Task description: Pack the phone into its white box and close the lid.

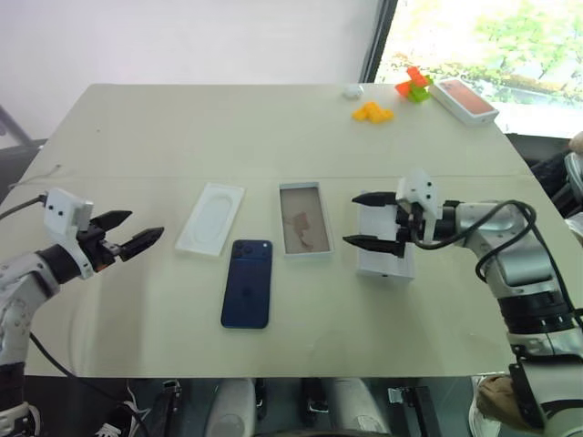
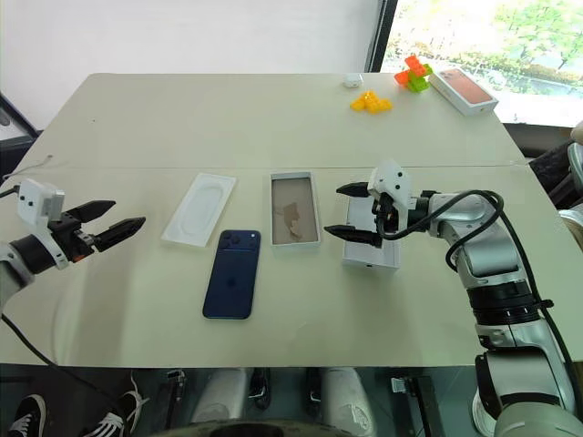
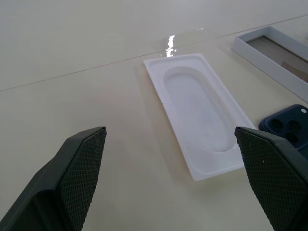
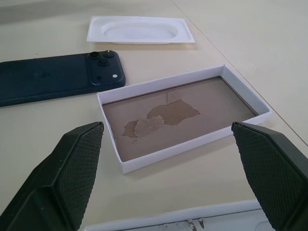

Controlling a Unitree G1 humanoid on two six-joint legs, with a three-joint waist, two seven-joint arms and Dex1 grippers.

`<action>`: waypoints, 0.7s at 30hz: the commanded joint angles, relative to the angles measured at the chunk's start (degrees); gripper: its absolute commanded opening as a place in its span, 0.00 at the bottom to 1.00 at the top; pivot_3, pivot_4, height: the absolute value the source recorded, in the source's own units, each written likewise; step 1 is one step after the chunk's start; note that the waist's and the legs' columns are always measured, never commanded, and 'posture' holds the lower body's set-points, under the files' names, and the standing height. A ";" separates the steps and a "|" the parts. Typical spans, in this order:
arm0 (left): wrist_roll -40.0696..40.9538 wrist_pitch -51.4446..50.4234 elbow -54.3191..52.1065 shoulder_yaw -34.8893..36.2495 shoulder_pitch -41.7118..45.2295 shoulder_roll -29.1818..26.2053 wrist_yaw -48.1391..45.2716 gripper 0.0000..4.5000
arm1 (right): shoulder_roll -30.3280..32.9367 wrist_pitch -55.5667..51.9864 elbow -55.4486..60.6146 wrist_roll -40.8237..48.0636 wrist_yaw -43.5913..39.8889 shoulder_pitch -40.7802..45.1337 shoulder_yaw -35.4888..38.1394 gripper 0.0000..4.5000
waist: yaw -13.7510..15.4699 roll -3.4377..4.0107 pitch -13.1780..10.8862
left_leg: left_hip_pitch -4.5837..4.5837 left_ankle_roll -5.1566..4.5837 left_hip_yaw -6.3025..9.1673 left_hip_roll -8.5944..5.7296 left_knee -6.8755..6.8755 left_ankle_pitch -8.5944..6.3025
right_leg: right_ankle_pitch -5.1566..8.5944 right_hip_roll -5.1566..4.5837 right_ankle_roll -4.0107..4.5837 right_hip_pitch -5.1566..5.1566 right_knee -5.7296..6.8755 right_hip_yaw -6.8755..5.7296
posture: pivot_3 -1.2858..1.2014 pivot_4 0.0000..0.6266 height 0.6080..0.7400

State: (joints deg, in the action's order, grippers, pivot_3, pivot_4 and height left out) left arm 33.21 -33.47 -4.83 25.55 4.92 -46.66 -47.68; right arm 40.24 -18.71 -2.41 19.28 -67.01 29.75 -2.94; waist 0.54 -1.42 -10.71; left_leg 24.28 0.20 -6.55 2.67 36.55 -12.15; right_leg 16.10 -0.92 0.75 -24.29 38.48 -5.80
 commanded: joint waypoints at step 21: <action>0.36 -6.19 -2.78 -0.59 3.71 1.03 8.57 1.00 | 0.88 1.39 0.43 0.32 0.78 0.74 1.20 0.99 | 0.02 0.00 0.00 | 0.00 0.00 0.00 0.00 0.00 0.00 | 0.00 0.00 0.00 0.00 0.00 0.00 | 0.52 0.24 0.98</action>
State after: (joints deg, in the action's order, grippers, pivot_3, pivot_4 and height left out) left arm 32.93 -39.61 -5.46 23.64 7.45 -45.50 -40.11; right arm 41.35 -18.25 -2.54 19.24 -66.47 29.71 -2.92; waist 0.56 -1.43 -10.70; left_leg 24.28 0.20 -6.55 2.67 36.55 -12.15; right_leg 16.10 -0.92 0.75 -24.29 38.48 -5.80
